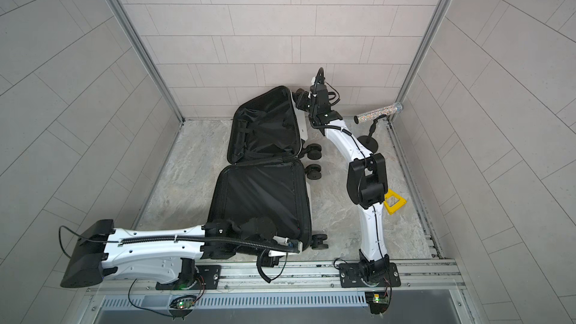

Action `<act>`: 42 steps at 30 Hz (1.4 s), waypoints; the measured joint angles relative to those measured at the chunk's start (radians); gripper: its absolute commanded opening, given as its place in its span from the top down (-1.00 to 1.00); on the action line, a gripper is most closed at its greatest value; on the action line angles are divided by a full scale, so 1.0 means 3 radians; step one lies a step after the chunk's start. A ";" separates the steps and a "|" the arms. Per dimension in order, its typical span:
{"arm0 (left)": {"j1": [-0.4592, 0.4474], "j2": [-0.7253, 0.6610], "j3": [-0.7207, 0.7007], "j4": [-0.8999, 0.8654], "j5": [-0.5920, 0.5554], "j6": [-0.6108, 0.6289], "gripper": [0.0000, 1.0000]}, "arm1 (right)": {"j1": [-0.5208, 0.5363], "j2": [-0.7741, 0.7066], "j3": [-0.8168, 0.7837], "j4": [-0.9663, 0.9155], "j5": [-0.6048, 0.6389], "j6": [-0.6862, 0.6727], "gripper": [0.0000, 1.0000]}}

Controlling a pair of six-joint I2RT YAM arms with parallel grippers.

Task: Open the suitcase zippers
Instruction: Open the suitcase at the center of the board.

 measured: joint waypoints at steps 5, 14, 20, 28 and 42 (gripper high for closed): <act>-0.0038 0.0086 -0.0019 0.0056 -0.0019 -0.0150 0.98 | 0.0028 -0.0029 -0.0243 0.0181 0.0019 0.0074 1.00; -0.0084 0.0284 -0.0018 0.0159 -0.0116 -0.0181 0.99 | 0.0004 -0.0086 -0.0388 0.0223 0.0108 0.0099 1.00; -0.0084 0.0463 0.0023 0.0201 -0.0112 -0.0127 0.99 | -0.0001 -0.0084 -0.0318 0.0090 0.0111 0.0111 1.00; -0.0084 0.0605 0.0083 0.0244 -0.0165 -0.0024 0.99 | 0.0001 -0.0045 -0.0298 0.0079 0.0209 0.0149 1.00; -0.0070 0.0652 0.0114 0.0301 -0.0205 0.0031 0.99 | -0.0001 0.0097 -0.0051 -0.0203 0.0431 0.0276 0.65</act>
